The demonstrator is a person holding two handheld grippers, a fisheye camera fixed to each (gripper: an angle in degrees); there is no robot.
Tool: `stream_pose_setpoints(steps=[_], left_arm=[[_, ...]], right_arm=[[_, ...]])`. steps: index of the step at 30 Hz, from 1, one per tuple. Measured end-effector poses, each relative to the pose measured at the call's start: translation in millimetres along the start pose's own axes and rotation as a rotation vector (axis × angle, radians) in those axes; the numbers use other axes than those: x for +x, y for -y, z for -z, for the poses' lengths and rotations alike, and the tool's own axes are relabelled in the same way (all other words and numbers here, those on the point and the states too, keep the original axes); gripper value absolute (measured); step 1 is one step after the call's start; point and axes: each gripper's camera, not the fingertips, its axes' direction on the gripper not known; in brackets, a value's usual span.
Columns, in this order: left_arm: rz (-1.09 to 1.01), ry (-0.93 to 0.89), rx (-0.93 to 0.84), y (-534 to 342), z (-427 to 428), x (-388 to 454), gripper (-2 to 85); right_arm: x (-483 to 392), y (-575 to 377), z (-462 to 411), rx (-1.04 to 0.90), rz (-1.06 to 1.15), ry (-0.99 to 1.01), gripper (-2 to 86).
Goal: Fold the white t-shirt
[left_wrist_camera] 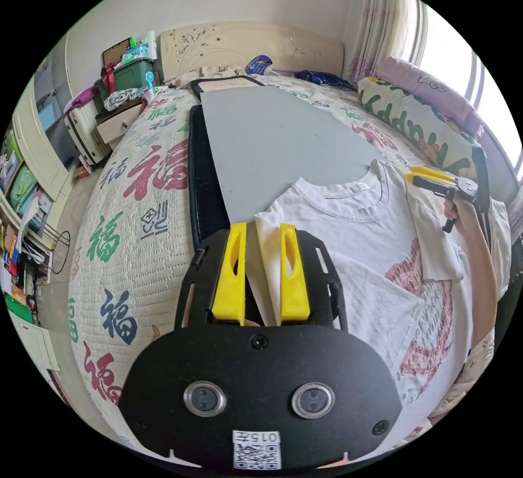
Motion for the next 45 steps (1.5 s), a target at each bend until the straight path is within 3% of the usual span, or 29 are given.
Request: stream_pose_setpoints(steps=[4,11,18,24,26,32,35,42,45], left_arm=[[-0.043,-0.036,-0.03,-10.0,-19.6,-2.2,7.4],[-0.074,-0.047,-0.022,-49.3,-46.9,-9.9,1.6],[-0.137,-0.015,0.222,-131.0,-4.6,-10.7,0.5],[-0.348,-0.094,0.43,-299.4,83.9,11.2,0.5],[-0.452,-0.13,0.472,-400.7,114.5,22.5,0.5],[-0.565,-0.146,0.41,-631.9,106.6,46.6,0.6],[-0.579,-0.058,0.434,-692.0,95.1,59.2,0.6],[-0.575,-0.077,0.508,-751.4,96.8,51.6,0.5],[-0.597,-0.103,0.425,-765.9,80.0,48.2,0.5]], right_arm=[[5.1,4.6,-46.6,-0.1,0.036,0.01,10.6],[0.8,-19.3,-95.4,-0.081,0.153,-0.066,2.6],[38.1,-69.9,-92.3,0.053,0.155,-0.07,0.0],[75.2,-196.5,-3.4,0.231,0.254,0.028,-0.3],[94.3,-281.6,39.0,0.304,0.315,0.1,-0.4],[147.2,-477.0,50.3,0.237,0.384,0.431,-0.4],[164.4,-528.5,26.6,0.236,0.379,0.448,-0.6],[210.6,-574.0,9.4,0.325,0.356,0.496,-0.5],[216.7,-591.0,-20.4,0.234,0.416,0.53,0.2]])
